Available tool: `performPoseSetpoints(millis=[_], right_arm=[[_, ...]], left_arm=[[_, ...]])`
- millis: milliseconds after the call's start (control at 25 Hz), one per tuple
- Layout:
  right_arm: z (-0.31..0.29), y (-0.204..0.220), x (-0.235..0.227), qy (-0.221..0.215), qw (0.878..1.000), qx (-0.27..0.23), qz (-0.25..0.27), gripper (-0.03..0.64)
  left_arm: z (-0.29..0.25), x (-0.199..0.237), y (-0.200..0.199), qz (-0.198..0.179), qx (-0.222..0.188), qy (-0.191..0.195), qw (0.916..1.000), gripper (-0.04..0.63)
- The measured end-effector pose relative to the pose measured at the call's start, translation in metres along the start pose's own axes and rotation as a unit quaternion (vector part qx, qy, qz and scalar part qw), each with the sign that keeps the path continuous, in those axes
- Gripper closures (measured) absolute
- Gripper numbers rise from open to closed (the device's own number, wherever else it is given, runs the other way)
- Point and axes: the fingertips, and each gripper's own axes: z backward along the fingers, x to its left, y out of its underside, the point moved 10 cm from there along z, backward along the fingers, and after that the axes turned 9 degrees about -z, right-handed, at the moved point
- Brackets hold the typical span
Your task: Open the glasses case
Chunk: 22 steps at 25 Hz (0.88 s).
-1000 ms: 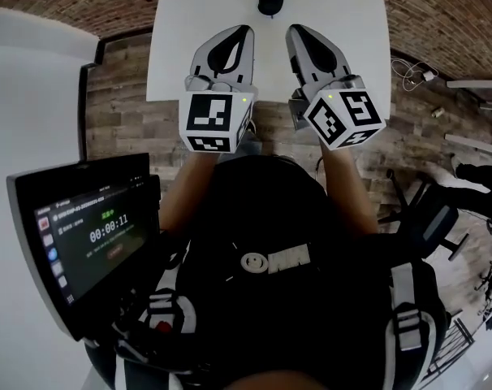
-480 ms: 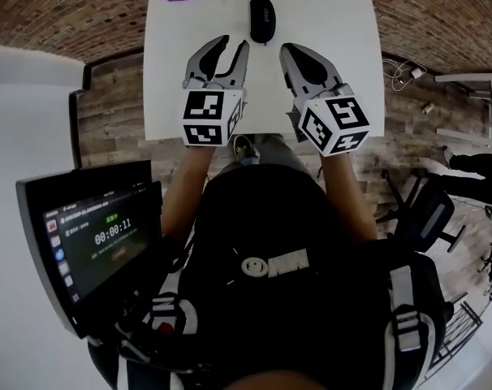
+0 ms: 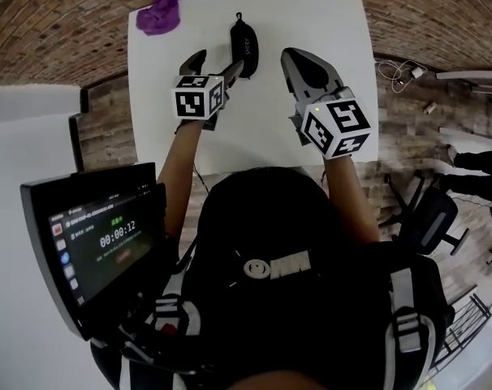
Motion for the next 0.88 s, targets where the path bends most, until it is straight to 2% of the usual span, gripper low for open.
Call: performPoseSetpoints(millis=[80, 320, 480, 680, 760, 880], right_arm=[[-0.007, -0.006, -0.021, 0.008, 1.0, 0.002, -0.007, 0.612], [-0.039, -0.013, -0.076, 0.022, 0.999, 0.017, -0.028, 0.612], [-0.064, -0.008, -0.103, 0.021, 0.998, 0.032, -0.042, 0.612], [-0.065, -0.003, -0.101, 0.025, 0.998, 0.034, -0.051, 0.612], [-0.063, -0.003, -0.099, 0.028, 0.998, 0.03, -0.055, 0.612], [-0.06, 0.0, -0.101, 0.034, 0.997, 0.029, -0.061, 0.612]], left_arm=[[-0.026, 0.008, 0.002, 0.026, 0.023, 0.013, 0.9993, 0.164], [-0.091, 0.023, 0.014, 0.044, 0.092, 0.044, 0.9939, 0.133], [-0.126, 0.021, 0.018, 0.087, 0.11, 0.087, 0.9862, 0.09], [-0.13, 0.0, 0.006, 0.058, 0.123, 0.107, 0.9849, 0.092], [-0.127, -0.001, 0.001, 0.051, 0.13, 0.11, 0.9841, 0.129], [-0.128, 0.003, -0.003, 0.061, 0.142, 0.115, 0.9812, 0.176]])
